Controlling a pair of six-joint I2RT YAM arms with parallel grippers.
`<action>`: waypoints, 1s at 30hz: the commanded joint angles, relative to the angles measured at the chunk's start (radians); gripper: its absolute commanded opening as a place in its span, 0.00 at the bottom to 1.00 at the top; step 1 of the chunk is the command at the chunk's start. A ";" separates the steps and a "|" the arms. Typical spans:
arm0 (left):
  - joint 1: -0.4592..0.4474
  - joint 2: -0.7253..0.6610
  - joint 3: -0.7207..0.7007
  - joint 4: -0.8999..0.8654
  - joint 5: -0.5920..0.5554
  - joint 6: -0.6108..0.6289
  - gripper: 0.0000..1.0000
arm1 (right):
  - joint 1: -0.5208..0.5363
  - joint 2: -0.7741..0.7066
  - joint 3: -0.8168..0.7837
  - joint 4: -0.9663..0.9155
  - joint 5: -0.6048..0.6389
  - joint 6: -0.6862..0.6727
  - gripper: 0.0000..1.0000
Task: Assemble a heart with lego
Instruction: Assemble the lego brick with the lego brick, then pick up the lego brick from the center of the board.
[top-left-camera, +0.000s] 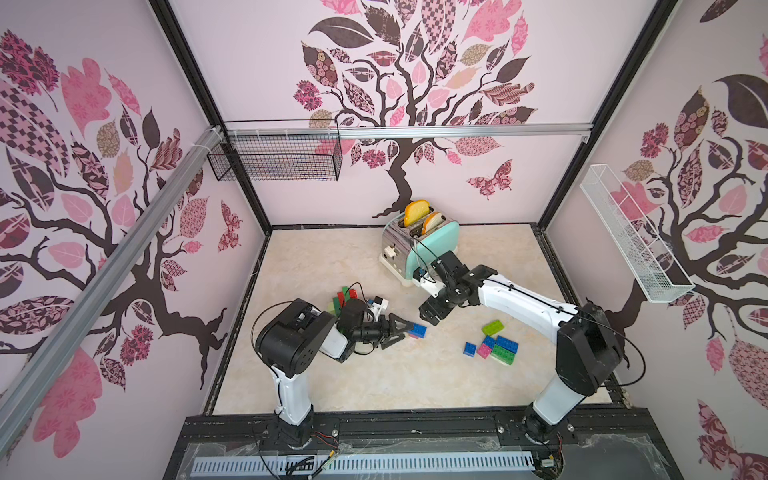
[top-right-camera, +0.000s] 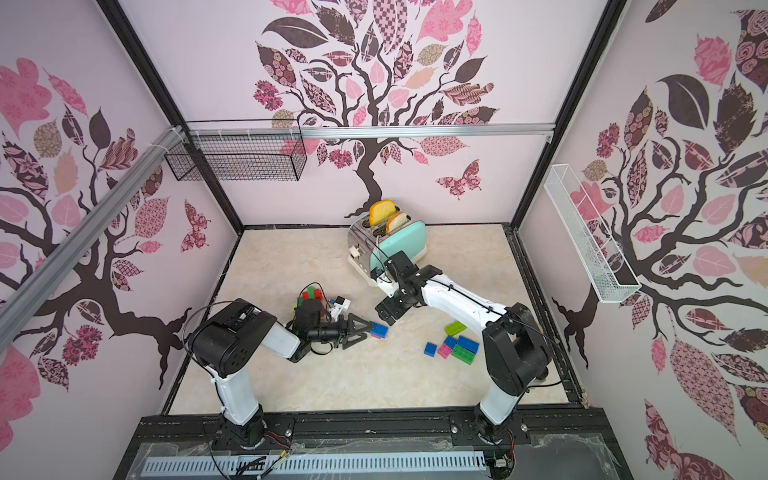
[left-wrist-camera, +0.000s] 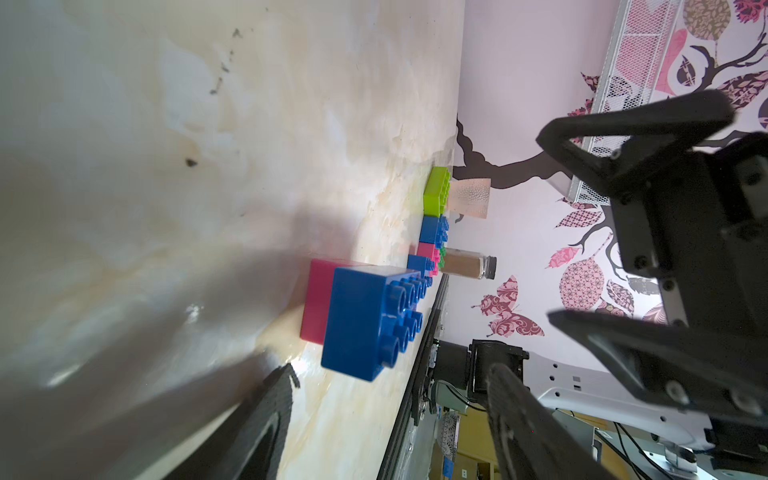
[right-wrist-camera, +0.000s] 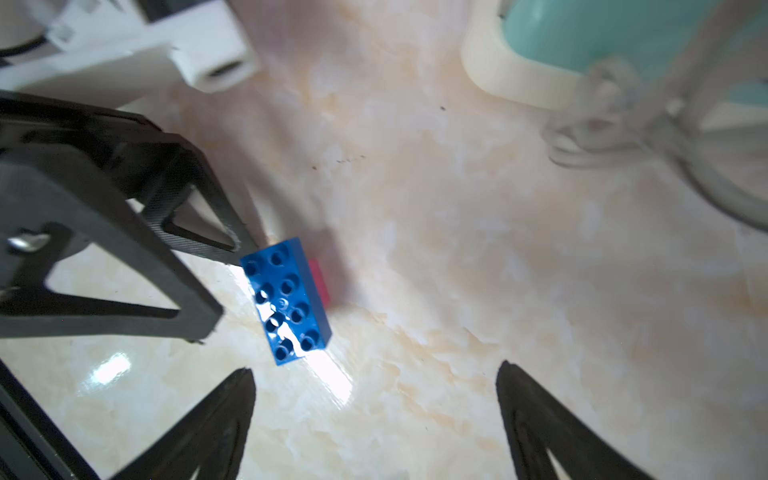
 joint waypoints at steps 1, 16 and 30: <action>0.010 -0.020 -0.005 -0.013 0.008 0.027 0.78 | -0.056 -0.041 -0.049 -0.075 0.076 0.225 0.93; 0.010 -0.059 -0.012 -0.036 0.008 0.048 0.86 | -0.283 -0.285 -0.371 -0.043 0.124 0.671 0.99; 0.012 -0.111 -0.016 -0.100 -0.002 0.080 0.87 | -0.420 -0.173 -0.365 0.057 0.045 0.685 0.95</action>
